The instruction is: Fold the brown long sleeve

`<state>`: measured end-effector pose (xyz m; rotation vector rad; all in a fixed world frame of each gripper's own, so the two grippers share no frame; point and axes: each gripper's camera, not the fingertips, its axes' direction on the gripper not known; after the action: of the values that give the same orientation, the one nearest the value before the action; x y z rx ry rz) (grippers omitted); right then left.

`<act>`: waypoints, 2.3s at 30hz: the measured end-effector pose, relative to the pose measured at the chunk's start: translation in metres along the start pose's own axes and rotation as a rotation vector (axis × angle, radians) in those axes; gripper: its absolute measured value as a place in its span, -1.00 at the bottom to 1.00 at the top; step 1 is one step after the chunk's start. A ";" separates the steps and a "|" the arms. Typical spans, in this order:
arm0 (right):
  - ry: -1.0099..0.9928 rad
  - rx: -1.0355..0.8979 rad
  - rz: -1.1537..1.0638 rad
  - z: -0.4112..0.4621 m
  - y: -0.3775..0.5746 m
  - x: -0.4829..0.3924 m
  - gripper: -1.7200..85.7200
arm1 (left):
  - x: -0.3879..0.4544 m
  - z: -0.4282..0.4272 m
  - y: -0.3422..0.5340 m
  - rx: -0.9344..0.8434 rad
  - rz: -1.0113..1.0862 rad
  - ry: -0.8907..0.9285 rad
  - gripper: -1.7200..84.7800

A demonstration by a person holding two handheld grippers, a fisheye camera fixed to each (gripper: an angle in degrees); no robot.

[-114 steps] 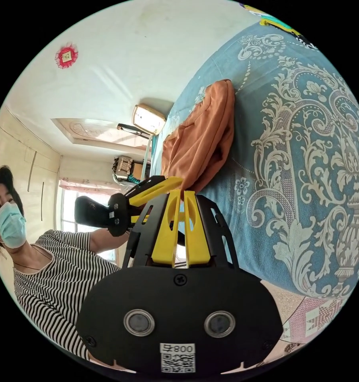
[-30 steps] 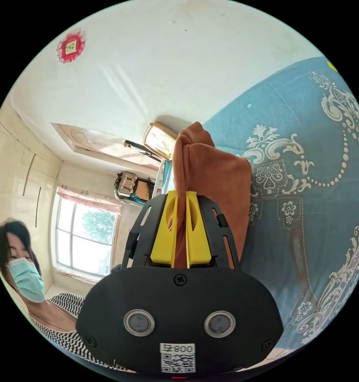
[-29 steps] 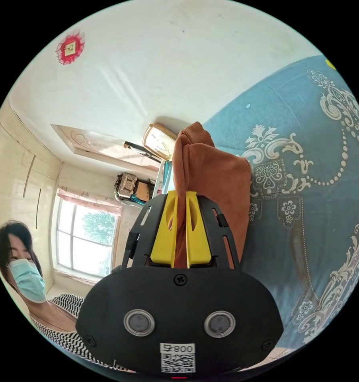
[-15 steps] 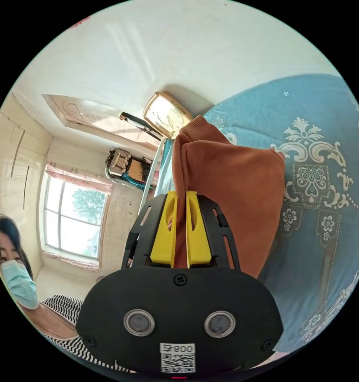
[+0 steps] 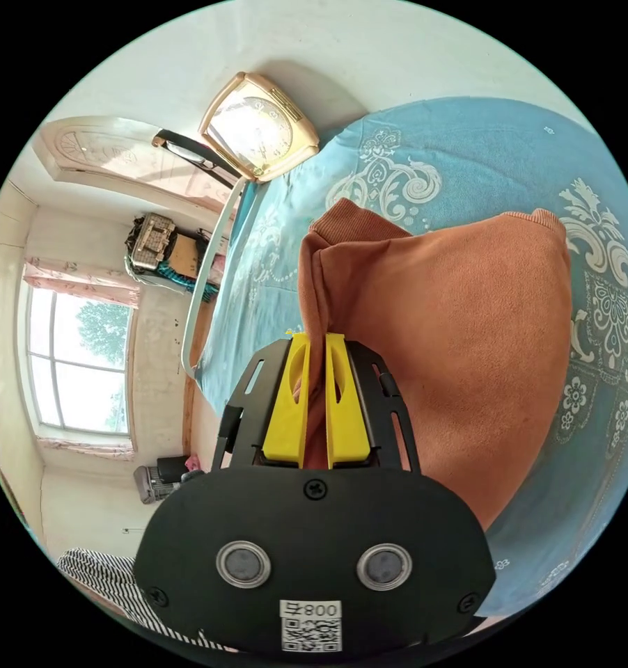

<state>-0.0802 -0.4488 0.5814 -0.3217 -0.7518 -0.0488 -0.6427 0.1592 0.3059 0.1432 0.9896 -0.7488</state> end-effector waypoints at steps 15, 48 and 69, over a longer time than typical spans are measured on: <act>0.192 -0.025 -0.053 0.057 -0.017 -0.076 -0.83 | 0.088 0.039 -0.008 -0.119 0.487 -0.416 -0.95; 0.553 0.018 -0.360 -0.030 0.027 -0.187 -0.96 | 0.205 0.135 0.090 -0.176 0.751 -0.585 -0.95; 0.321 -0.192 -0.523 -0.028 0.170 -0.238 -0.96 | 0.183 0.167 0.105 -0.266 0.778 -0.779 -0.95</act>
<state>-0.2089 -0.3129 0.3550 -0.2834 -0.4953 -0.6556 -0.3993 0.0726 0.2305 -0.0083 0.2222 0.0735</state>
